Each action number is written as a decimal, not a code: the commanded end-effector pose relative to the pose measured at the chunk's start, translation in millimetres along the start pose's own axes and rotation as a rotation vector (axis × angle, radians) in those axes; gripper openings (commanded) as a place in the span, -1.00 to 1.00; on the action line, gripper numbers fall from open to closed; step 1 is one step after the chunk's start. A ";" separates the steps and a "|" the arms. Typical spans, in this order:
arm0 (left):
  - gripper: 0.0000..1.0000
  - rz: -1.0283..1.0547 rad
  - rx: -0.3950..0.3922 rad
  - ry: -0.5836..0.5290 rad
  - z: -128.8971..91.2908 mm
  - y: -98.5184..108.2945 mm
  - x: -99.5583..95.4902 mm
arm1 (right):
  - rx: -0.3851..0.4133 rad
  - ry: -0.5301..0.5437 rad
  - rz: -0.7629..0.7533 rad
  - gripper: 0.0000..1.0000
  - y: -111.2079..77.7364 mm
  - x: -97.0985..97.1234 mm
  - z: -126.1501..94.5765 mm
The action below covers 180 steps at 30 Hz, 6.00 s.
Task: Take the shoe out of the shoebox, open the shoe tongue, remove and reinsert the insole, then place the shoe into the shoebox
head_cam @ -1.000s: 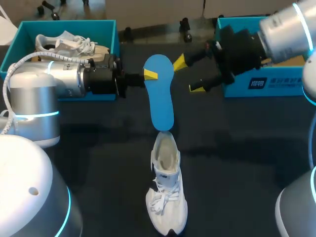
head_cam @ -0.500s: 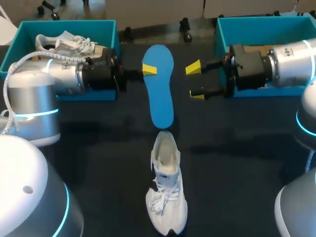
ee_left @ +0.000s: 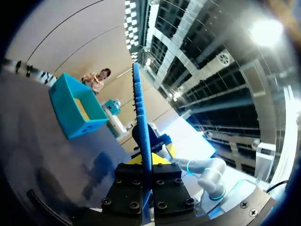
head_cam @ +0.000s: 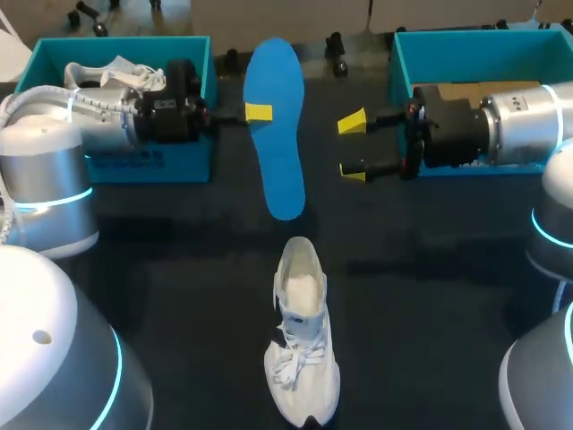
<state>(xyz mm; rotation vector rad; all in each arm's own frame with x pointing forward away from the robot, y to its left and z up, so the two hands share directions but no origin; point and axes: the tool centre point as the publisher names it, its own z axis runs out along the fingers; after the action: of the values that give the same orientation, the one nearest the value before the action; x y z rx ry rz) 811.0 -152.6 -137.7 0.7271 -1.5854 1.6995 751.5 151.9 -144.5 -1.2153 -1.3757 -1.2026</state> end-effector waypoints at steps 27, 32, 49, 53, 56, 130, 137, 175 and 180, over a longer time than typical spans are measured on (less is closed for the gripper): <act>-1.00 1.533 -0.062 -0.016 -6.7 15.3 15.0 | 0.001 -0.002 0.000 1.00 1.6 0.3 2.1; -1.00 1.727 -0.066 -0.038 -4.9 15.4 11.6 | 0.001 -0.002 0.000 1.00 1.6 0.3 2.1; -1.00 2.221 -0.192 -0.028 -9.4 10.8 6.7 | 0.001 -0.002 0.000 1.00 1.6 0.3 2.1; -1.00 2.204 -0.192 0.012 -12.1 7.0 2.6 | 0.001 -0.002 0.000 1.00 1.6 0.3 2.1; -1.00 2.204 -0.192 0.012 -12.1 7.0 2.6 | 0.001 -0.002 0.000 1.00 1.6 0.3 2.1; -1.00 2.603 -0.236 -0.078 14.0 -2.5 -10.0 | 0.016 -0.035 -0.091 1.00 0.4 -3.7 17.9; -1.00 2.594 -0.246 -0.079 20.6 -1.4 -15.3 | 0.056 -0.071 -0.142 1.00 6.5 -0.3 27.3; -1.00 2.633 -0.273 -0.080 34.5 -2.0 -22.1 | 0.099 -0.101 -0.173 0.00 17.4 -0.4 49.4; -1.00 2.632 -0.274 -0.080 34.6 -2.0 -22.5 | 0.096 -0.100 -0.176 -0.01 16.1 0.6 51.8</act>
<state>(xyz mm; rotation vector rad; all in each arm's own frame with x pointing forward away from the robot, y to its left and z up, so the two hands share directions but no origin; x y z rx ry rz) 823.8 -187.1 -150.6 -2.7125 -2.5049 2.1524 768.3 201.2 -147.9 -1.1104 -1.6237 -1.1920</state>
